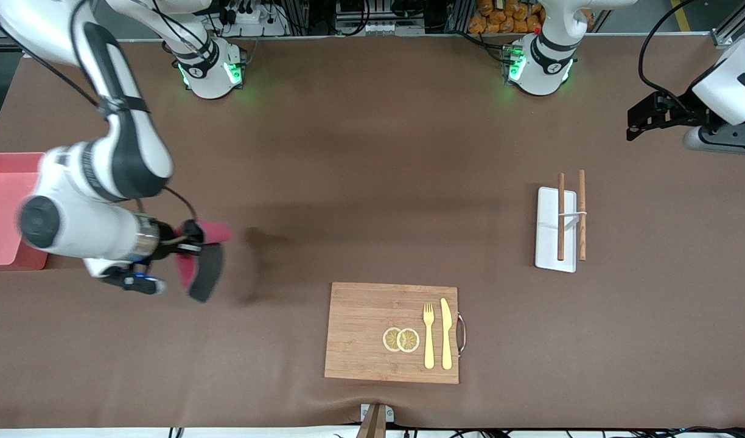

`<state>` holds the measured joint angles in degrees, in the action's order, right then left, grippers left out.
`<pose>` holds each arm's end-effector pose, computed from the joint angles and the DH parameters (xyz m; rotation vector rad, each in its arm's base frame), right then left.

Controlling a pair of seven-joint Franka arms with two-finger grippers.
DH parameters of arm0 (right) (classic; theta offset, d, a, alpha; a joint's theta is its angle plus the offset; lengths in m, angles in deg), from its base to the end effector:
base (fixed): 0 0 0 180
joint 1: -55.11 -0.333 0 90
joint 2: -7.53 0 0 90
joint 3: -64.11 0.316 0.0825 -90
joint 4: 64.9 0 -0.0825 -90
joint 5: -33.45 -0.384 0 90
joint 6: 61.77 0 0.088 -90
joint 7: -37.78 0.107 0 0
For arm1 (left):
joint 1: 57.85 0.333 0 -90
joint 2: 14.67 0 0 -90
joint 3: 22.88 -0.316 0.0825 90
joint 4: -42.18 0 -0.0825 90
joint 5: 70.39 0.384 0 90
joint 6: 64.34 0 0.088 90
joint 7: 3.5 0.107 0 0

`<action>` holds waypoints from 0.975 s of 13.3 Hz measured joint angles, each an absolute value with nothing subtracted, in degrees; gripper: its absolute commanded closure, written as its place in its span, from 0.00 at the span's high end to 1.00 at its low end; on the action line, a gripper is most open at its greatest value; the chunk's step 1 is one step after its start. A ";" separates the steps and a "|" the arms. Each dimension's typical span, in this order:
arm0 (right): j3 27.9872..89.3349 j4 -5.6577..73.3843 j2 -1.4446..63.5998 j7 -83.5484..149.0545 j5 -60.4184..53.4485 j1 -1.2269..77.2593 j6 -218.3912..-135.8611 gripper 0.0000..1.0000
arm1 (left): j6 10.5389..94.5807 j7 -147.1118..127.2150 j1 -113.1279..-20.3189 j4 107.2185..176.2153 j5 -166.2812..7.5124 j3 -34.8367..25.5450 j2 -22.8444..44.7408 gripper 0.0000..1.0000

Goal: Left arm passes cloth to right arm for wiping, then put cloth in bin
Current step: 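Carry the cloth with the right gripper into the pink bin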

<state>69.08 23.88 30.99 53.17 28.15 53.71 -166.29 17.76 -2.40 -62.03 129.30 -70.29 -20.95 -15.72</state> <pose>0.6569 0.0737 0.4047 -3.0233 0.2903 0.2347 0.5315 -0.0569 0.6462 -3.1282 0.1968 0.1084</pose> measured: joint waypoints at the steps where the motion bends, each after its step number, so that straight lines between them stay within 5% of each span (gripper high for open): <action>1: 68.96 23.84 30.06 48.55 28.64 55.85 -165.35 0.00 | 17.76 -2.40 -61.68 129.28 -70.29 -20.99 -15.71 1.00; 13: 68.42 16.14 31.29 -16.97 34.69 92.39 -164.80 0.00 | 19.14 -3.68 -61.34 129.20 -70.09 -21.07 -15.61 1.00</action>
<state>68.42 16.14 31.29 -16.97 34.69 92.39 -164.80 19.14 -3.68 -61.34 129.20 -70.09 -21.07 -15.61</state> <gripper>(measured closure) 0.974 0.000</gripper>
